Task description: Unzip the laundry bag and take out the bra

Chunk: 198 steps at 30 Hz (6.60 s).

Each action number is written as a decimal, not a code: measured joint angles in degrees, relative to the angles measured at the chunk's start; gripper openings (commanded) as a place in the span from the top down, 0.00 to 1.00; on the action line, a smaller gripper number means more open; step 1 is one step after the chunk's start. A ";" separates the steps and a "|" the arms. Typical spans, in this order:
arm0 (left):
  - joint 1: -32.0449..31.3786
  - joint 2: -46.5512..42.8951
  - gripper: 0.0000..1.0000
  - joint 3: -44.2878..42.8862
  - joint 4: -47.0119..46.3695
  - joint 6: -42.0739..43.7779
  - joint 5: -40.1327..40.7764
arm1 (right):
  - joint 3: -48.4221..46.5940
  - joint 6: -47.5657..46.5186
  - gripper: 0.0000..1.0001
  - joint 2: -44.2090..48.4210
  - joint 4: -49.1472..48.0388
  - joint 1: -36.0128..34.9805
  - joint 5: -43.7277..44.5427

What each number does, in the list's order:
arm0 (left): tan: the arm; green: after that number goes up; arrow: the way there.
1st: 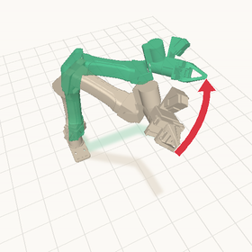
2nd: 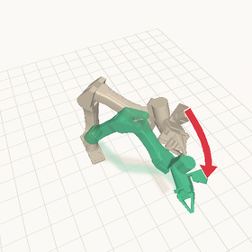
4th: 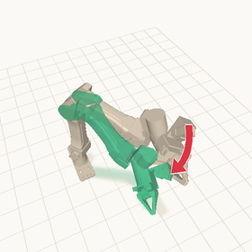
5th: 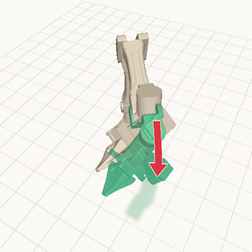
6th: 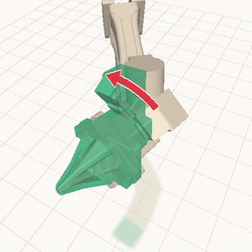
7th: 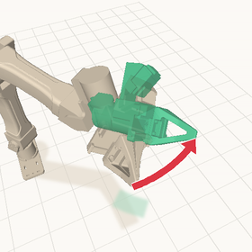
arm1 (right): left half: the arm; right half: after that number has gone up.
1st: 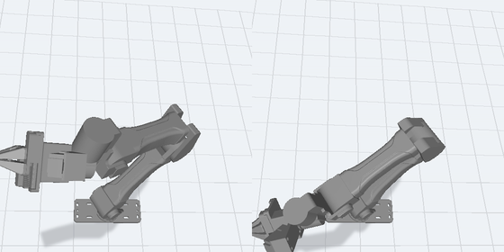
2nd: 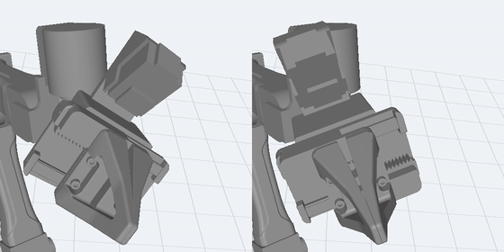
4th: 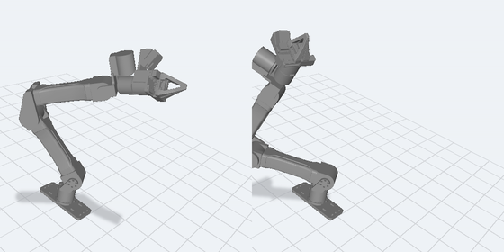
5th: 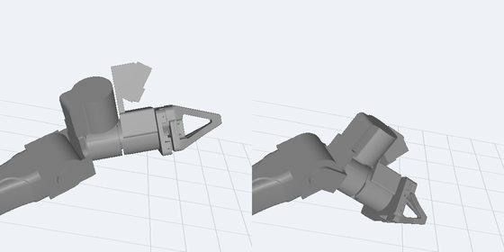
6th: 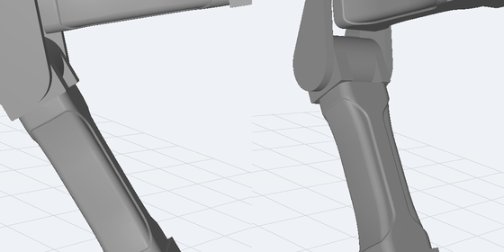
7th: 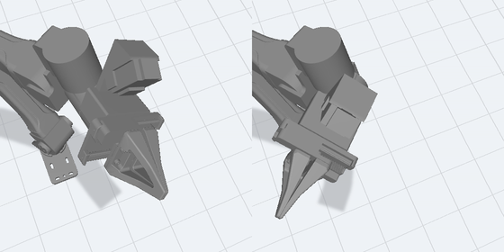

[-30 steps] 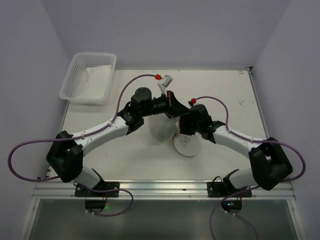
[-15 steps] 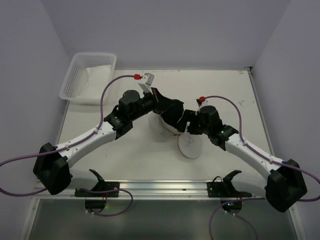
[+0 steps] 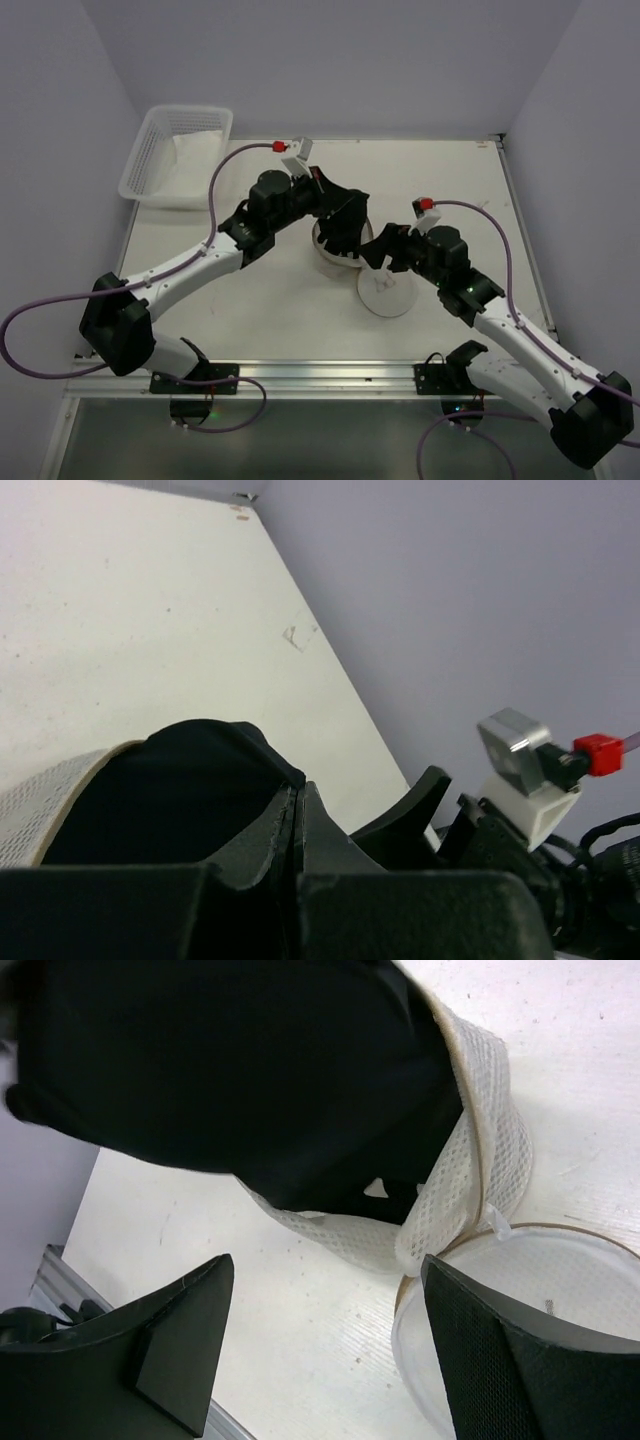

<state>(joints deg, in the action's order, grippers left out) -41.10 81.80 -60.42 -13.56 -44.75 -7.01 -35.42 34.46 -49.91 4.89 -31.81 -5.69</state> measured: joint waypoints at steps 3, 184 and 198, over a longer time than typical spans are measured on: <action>0.00 0.13 1.00 -5.01 1.51 0.15 0.02 | 0.96 0.00 0.23 1.36 -0.17 0.00 0.07; 11.47 -6.60 0.00 19.37 28.92 2.69 10.27 | -20.96 5.90 0.06 -41.05 -5.27 5.18 -17.77; 11.47 -29.31 0.00 -0.07 44.02 14.32 29.88 | -32.17 -8.24 0.01 -4.44 20.76 9.16 9.27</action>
<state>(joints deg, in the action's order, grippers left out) -29.63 52.49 -60.49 30.46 -30.44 22.87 -67.59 26.22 -54.35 25.65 -22.65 3.57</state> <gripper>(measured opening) 0.997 0.986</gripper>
